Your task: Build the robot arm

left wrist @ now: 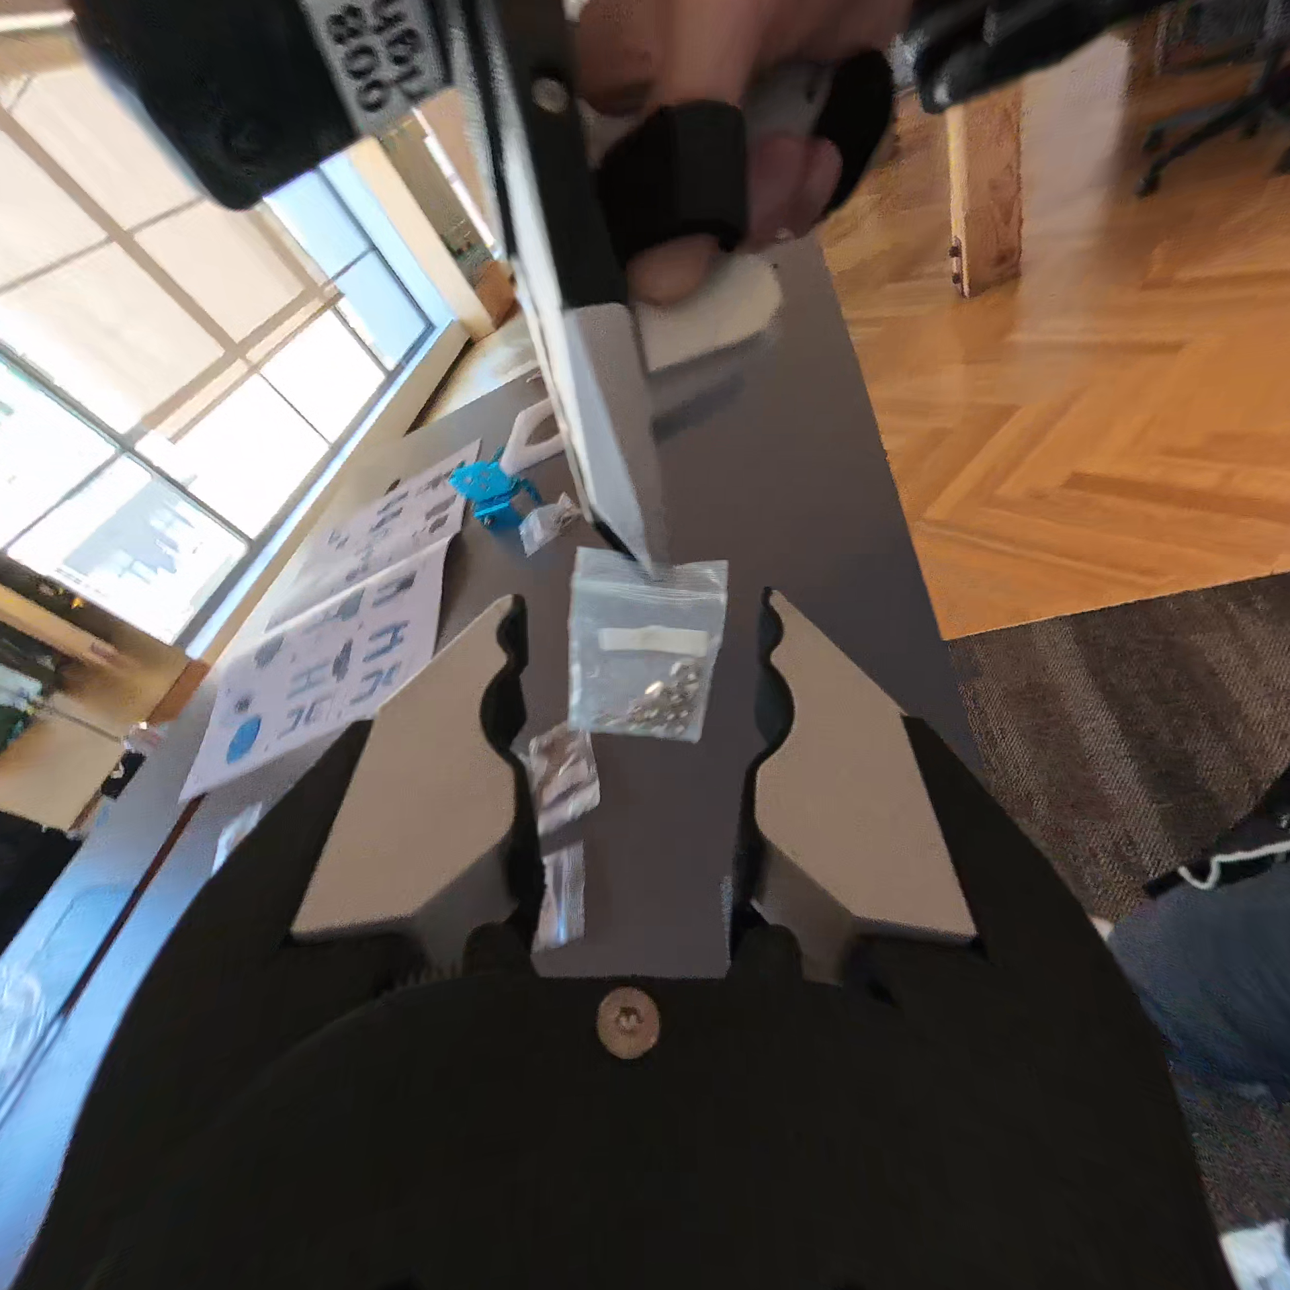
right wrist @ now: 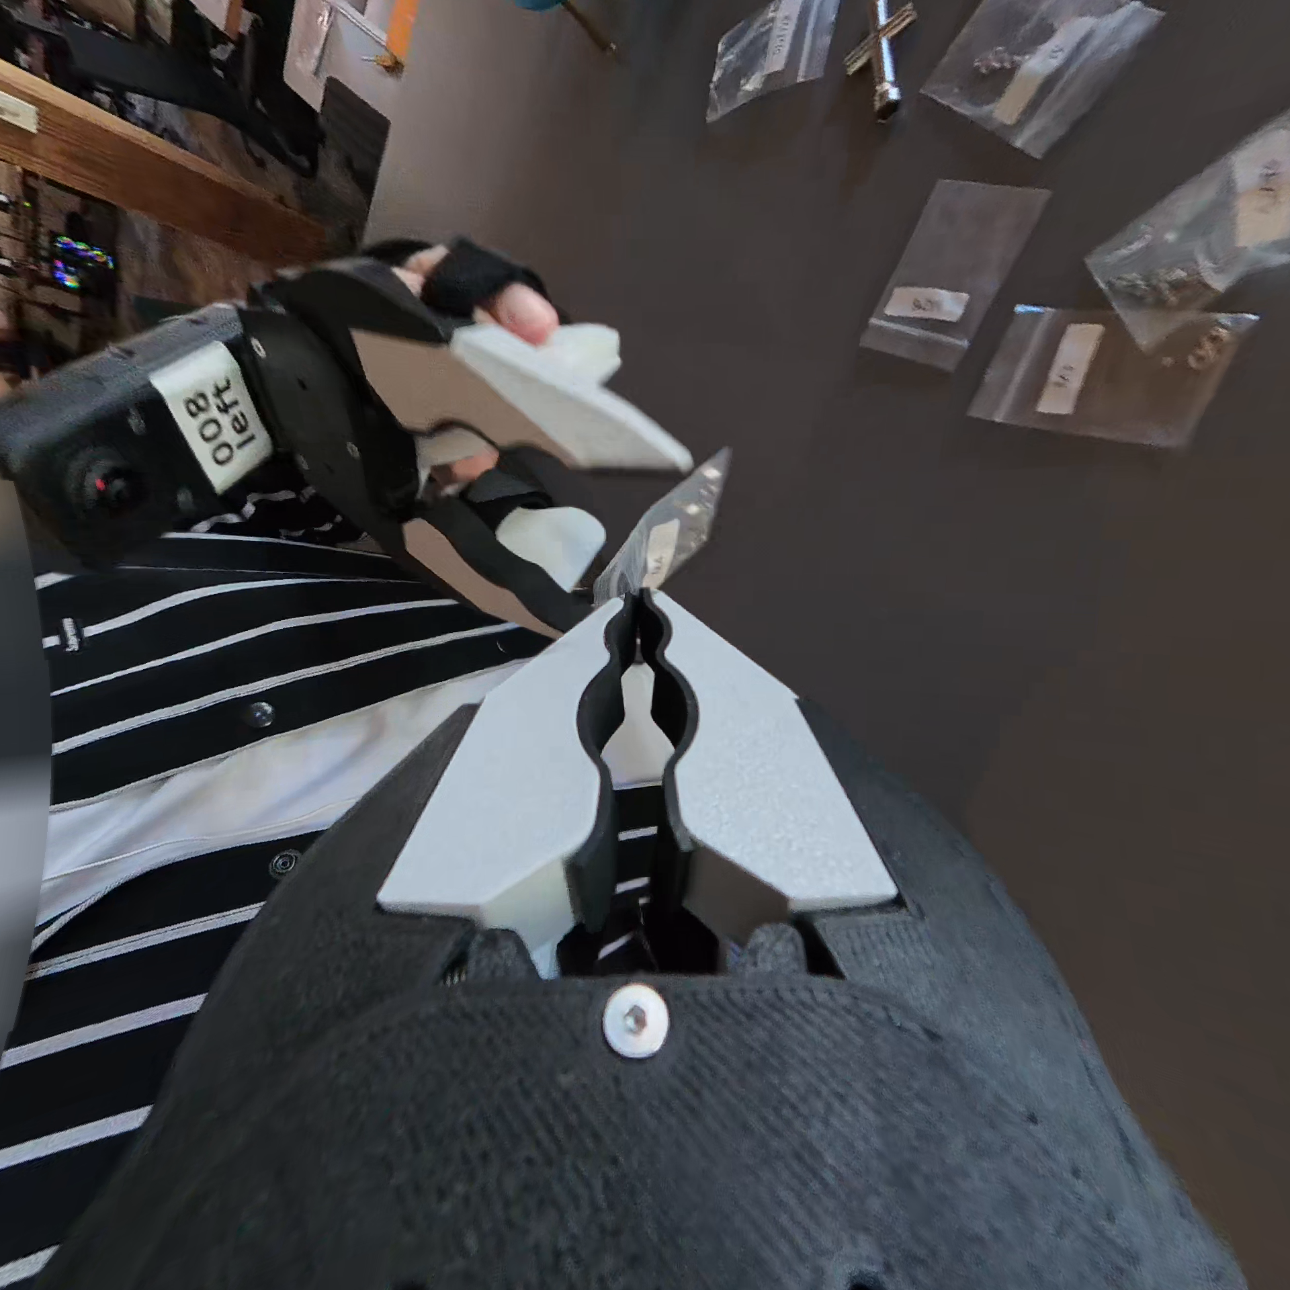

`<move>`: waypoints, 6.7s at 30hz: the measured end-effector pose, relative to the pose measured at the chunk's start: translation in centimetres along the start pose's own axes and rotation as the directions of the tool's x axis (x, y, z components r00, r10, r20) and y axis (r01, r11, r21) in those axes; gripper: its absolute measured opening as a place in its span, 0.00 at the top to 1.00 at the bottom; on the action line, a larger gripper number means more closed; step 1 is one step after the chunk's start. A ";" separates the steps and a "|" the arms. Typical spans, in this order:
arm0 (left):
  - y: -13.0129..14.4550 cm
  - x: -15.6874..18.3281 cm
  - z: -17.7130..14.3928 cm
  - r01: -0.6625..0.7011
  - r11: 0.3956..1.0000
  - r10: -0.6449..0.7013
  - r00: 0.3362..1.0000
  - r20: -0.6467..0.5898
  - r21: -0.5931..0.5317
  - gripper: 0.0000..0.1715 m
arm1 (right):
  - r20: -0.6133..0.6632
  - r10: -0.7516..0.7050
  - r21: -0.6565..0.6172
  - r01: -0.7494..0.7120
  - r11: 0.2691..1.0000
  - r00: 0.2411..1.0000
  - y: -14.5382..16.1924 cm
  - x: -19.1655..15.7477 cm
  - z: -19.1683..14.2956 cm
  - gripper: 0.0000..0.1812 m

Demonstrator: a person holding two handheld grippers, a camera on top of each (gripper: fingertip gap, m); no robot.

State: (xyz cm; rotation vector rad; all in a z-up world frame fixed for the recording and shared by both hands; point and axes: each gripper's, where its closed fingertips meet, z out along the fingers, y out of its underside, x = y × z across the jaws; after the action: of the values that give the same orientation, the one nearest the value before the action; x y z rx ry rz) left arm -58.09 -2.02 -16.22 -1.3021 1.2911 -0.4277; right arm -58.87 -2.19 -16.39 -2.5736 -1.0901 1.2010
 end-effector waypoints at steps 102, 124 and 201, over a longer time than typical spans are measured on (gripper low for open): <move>-4.7 -15.0 36.0 0.694 0.610 -0.782 0.604 0.151 0.383 0.71 | -0.175 -0.899 -0.638 0.650 0.414 0.401 2.4 45.6 -26.3 0.94; -4.6 -15.0 36.0 0.700 0.607 -0.786 0.598 0.155 0.376 0.72 | -0.125 -0.885 -0.586 0.686 0.431 0.449 2.5 45.3 -26.0 0.92; -4.6 -15.0 35.9 0.711 0.589 -0.799 0.585 0.141 0.384 0.73 | -0.218 -0.914 -0.643 0.653 0.399 0.343 1.5 46.6 -28.0 0.99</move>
State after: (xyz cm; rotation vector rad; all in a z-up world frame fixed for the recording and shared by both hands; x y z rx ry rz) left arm -30.18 25.47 -14.18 -1.5551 0.3038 -0.9498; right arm -18.18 32.31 -27.15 -1.7583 -2.2455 -0.1051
